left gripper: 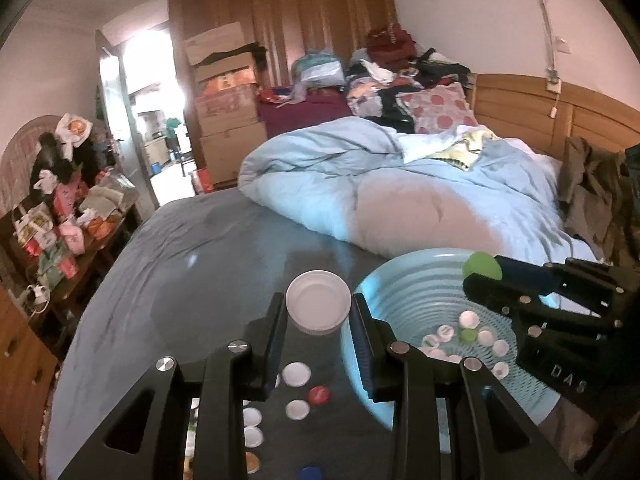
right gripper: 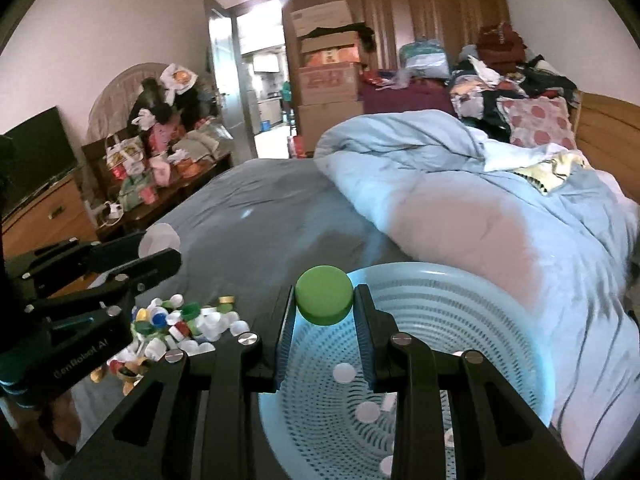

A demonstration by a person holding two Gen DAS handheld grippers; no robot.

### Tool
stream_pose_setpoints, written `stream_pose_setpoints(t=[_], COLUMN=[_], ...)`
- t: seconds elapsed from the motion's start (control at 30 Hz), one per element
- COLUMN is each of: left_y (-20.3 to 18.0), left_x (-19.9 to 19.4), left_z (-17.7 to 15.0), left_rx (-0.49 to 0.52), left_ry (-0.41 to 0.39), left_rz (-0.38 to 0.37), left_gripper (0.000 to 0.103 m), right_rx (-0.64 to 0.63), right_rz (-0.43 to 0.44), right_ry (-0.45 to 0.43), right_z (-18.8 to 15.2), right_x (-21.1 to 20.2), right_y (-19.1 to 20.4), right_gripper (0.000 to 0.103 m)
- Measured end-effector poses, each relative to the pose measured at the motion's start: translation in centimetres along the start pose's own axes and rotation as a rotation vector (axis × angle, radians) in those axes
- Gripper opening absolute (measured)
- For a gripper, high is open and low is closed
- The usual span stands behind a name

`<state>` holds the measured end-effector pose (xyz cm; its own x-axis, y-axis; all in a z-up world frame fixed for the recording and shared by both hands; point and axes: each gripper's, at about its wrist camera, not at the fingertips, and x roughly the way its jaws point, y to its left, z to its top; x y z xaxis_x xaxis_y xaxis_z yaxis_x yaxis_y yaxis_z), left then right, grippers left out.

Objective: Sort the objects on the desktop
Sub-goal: 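Carry the white and green caps over the teal basket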

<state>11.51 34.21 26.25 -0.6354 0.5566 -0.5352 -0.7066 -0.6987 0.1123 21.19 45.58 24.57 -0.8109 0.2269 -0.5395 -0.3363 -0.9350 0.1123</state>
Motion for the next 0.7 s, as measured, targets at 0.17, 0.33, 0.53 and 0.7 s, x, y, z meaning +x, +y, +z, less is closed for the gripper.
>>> stream_pose_setpoints(t=[0.17,0.33,0.53,0.7], left_y=[-3.3,-6.9,-10.2,-12.0], left_x=[1.5,3.5,5.4,7.0], left_z=[1.1,1.7,1.6,1.1], left_rx=[0.037,0.08,0.111,0.125], left_ry=[0.015,0.048,0.084,0.124], left_rz=[-0.056,-0.117,-0.165,-0.199], left_gripper=[0.033,0.033,0.033,0.033], right_rx=[0.038,0.079,0.13,0.149], right_rz=[-0.044,-0.096,-0.141,-0.165], right_ry=[0.002,0.008,0.026,0.043], right_z=[-0.2,-0.4,-1.1,-1.5], right_x=[-0.4,-0.6,-1.0,-1.0], right_y=[-2.1,-4.8,-7.5,-8.7], right_gripper=[0.025,0.025,0.025,0.025])
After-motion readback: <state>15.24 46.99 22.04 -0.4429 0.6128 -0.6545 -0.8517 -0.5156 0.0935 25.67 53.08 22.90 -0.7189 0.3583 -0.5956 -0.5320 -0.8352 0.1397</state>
